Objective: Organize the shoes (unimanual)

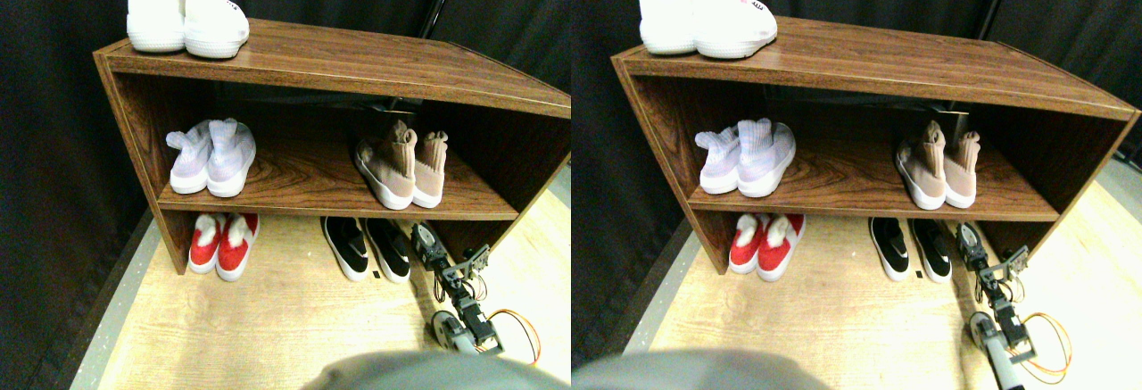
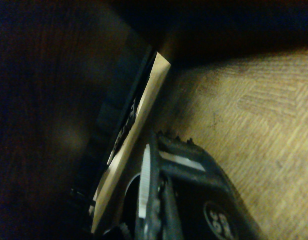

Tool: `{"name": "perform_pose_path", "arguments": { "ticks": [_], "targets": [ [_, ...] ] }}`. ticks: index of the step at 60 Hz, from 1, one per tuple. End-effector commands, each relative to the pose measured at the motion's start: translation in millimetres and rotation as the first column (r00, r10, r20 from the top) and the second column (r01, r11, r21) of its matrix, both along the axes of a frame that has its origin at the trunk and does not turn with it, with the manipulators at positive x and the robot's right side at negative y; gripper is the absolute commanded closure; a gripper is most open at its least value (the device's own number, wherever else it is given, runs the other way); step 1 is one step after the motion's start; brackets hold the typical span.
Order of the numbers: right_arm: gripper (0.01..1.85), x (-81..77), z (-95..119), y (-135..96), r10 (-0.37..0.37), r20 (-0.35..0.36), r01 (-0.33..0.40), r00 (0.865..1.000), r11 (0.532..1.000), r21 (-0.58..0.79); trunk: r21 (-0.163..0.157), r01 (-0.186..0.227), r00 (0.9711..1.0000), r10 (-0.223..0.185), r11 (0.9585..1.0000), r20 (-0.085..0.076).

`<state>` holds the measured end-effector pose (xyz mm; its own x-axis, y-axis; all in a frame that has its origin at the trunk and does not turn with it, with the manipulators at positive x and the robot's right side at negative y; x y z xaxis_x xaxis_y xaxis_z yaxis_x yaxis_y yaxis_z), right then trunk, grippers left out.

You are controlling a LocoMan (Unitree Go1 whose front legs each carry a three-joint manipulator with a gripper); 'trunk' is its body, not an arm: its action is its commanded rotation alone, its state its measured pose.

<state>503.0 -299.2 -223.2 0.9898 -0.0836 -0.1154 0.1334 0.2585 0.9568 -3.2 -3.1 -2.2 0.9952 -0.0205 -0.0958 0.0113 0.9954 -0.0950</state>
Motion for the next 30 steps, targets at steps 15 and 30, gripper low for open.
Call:
{"name": "perform_pose_path", "arguments": {
  "ticks": [15,30],
  "targets": [
    [1.8,7.3,-2,9,-0.03,-0.019,0.031,0.999,0.999,0.024,-0.02,-0.028,0.9994,0.028,0.9994,-0.02],
    [1.8,8.8,-3,24,0.076,-0.012,-0.075,0.997,0.997,0.031,-0.028,-0.037,0.9992,0.036,0.9989,-0.017]
  ]
}}
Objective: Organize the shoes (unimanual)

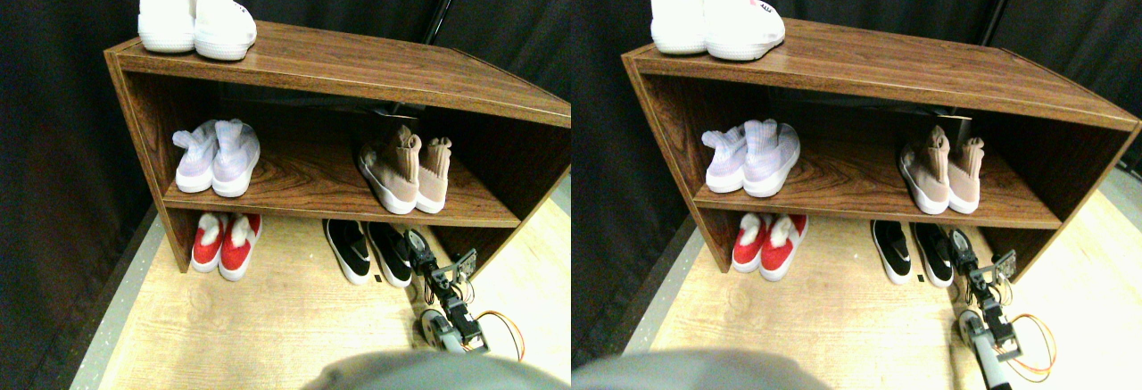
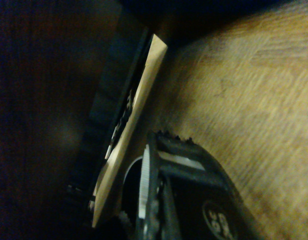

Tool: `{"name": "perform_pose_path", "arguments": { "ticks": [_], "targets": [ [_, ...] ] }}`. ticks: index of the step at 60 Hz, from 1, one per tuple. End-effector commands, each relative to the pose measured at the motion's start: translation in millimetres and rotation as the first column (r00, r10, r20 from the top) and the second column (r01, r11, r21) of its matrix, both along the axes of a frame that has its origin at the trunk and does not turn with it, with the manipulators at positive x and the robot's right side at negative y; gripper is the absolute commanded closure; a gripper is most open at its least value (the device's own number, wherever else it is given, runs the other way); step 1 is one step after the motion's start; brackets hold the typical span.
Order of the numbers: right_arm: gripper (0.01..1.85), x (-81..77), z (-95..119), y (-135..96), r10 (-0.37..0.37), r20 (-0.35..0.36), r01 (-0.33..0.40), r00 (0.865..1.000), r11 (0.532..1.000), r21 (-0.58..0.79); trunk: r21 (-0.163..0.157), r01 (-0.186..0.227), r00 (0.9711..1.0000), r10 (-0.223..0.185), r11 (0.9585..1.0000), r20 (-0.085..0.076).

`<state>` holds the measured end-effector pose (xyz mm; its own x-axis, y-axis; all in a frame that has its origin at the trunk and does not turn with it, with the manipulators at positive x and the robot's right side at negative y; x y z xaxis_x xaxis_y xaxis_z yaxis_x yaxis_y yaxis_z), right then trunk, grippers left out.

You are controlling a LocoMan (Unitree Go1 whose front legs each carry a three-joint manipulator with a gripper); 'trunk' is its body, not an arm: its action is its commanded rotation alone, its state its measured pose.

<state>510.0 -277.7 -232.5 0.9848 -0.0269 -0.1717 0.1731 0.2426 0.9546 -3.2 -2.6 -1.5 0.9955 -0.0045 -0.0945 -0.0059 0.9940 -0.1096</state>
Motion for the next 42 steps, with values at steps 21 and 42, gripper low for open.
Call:
{"name": "perform_pose_path", "arguments": {
  "ticks": [21,42],
  "targets": [
    [1.8,2.4,15,15,0.036,0.03,-0.037,0.999,0.999,0.02,-0.025,-0.018,0.9997,0.018,0.9995,-0.015],
    [1.8,-0.3,8,24,0.009,-0.001,-0.009,1.0,1.0,0.021,-0.033,-0.029,0.9993,0.028,0.999,-0.023]
  ]
}}
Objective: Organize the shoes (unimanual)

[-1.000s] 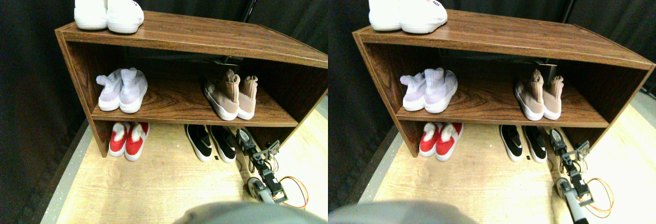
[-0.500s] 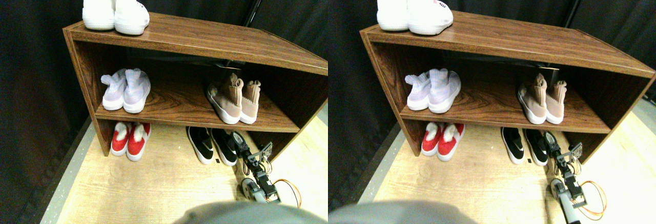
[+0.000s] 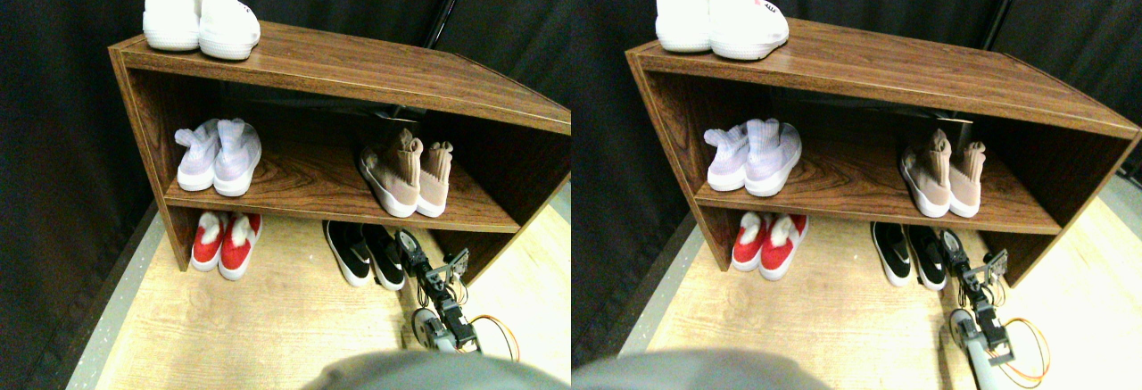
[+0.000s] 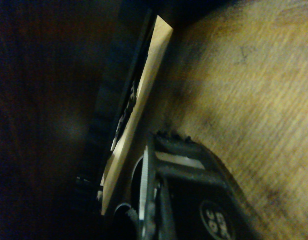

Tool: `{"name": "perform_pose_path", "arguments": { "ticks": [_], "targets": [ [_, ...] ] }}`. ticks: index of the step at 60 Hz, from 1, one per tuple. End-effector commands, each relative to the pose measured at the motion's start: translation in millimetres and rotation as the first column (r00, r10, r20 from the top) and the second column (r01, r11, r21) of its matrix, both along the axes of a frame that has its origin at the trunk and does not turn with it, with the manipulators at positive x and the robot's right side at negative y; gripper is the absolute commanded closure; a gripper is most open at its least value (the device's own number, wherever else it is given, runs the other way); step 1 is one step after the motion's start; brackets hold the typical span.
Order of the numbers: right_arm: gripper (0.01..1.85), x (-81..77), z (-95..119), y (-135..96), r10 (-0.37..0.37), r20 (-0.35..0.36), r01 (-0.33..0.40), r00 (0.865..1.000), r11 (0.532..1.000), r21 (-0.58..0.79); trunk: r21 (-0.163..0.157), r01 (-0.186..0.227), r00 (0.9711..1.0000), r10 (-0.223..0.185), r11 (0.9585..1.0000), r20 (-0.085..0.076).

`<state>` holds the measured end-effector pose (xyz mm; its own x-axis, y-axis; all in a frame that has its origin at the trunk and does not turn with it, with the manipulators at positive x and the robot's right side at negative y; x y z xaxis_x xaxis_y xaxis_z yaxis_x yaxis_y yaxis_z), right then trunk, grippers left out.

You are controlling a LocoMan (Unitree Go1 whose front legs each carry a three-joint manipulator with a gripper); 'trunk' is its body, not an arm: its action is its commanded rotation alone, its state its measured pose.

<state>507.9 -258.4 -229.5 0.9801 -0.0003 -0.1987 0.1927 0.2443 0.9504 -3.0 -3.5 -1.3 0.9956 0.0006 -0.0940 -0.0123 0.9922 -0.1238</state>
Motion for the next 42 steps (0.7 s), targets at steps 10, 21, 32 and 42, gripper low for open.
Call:
{"name": "perform_pose_path", "arguments": {
  "ticks": [10,21,32,42],
  "targets": [
    [1.8,0.5,-2,10,-0.024,-0.012,0.024,1.0,0.998,0.053,-0.021,-0.027,0.9991,0.027,0.9994,-0.034],
    [1.8,0.0,-11,17,-0.036,-0.028,0.037,0.999,0.999,0.034,-0.023,-0.032,0.9986,0.031,0.9992,-0.042],
    [1.8,-1.4,-9,21,-0.062,-0.032,0.064,0.998,0.997,0.045,-0.019,-0.028,0.9989,0.027,0.9994,-0.037],
    [1.8,0.9,-6,12,-0.054,-0.015,0.055,0.998,0.997,0.056,-0.015,-0.021,0.9992,0.021,0.9997,-0.034]
  ]
}}
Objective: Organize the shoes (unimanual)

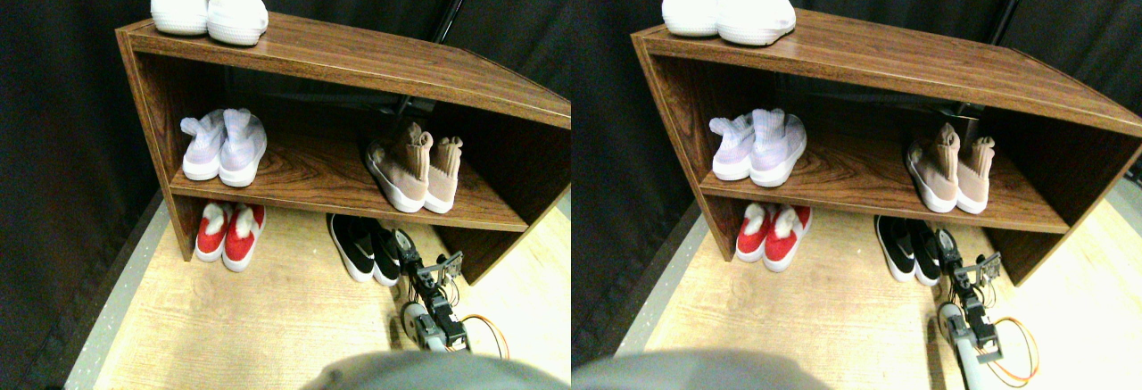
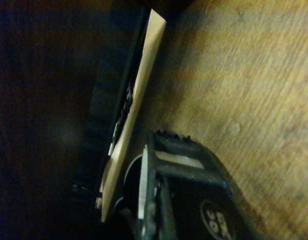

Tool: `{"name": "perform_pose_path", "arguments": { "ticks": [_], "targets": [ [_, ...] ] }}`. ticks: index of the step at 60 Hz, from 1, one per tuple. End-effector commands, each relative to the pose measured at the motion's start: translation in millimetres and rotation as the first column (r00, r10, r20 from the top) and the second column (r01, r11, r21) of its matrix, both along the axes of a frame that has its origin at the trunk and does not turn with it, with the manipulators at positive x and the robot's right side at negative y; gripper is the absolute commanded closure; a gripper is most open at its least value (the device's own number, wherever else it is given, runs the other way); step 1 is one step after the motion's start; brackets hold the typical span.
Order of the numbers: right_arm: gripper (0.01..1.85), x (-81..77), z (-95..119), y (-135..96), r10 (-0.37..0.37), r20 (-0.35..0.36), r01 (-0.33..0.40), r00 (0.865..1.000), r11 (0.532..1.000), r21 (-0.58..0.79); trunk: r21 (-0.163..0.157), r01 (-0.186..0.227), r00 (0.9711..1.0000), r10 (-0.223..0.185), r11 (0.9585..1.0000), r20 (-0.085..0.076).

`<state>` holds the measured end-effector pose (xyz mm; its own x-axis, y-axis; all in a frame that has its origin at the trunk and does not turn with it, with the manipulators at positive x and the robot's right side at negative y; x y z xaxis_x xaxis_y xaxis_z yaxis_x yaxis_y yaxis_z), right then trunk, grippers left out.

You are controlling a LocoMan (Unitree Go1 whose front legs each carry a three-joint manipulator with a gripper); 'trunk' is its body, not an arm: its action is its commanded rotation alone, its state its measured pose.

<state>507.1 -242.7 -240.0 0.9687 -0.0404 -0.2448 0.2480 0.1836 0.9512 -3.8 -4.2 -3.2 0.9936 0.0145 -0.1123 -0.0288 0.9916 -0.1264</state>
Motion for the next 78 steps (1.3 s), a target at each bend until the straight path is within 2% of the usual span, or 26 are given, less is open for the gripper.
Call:
{"name": "perform_pose_path", "arguments": {
  "ticks": [1,16,24,27,33,43,50,59,70,78],
  "targets": [
    [1.8,1.6,4,-4,-0.003,0.033,0.003,0.999,1.0,0.004,-0.012,-0.006,0.9999,0.005,0.9999,-0.015],
    [1.8,0.2,9,-10,0.004,0.049,-0.003,0.999,1.0,-0.003,-0.01,0.0,0.9999,-0.001,1.0,-0.012],
    [1.8,-0.8,14,-17,-0.038,0.087,0.044,0.996,0.996,-0.073,-0.002,0.005,1.0,-0.005,1.0,-0.001],
    [1.8,0.3,15,-22,-0.014,0.099,0.024,0.995,0.995,-0.097,0.001,0.008,1.0,-0.008,1.0,0.0],
    [1.8,-1.2,24,-31,-0.041,0.1,0.051,0.994,0.994,-0.1,0.007,0.017,0.9998,-0.017,0.9998,0.005],
    [1.8,-5.0,38,-41,-0.012,0.138,0.025,0.99,0.995,-0.096,0.02,0.034,0.9993,-0.034,0.9992,0.017],
    [1.8,-14.3,49,-42,0.023,0.165,0.002,0.986,0.989,-0.145,0.024,0.041,0.9988,-0.042,0.9989,0.024],
    [1.8,-31.1,62,-40,0.073,0.198,-0.045,0.978,0.989,-0.143,0.024,0.046,0.9983,-0.047,0.9987,0.034],
    [1.8,-55.5,76,-36,0.104,0.215,-0.076,0.971,0.988,-0.134,0.025,0.053,0.9972,-0.054,0.9983,0.052],
    [1.8,-75.4,85,-28,0.133,0.248,-0.11,0.96,0.988,-0.104,0.026,0.054,0.9965,-0.055,0.9982,0.063]
  ]
}}
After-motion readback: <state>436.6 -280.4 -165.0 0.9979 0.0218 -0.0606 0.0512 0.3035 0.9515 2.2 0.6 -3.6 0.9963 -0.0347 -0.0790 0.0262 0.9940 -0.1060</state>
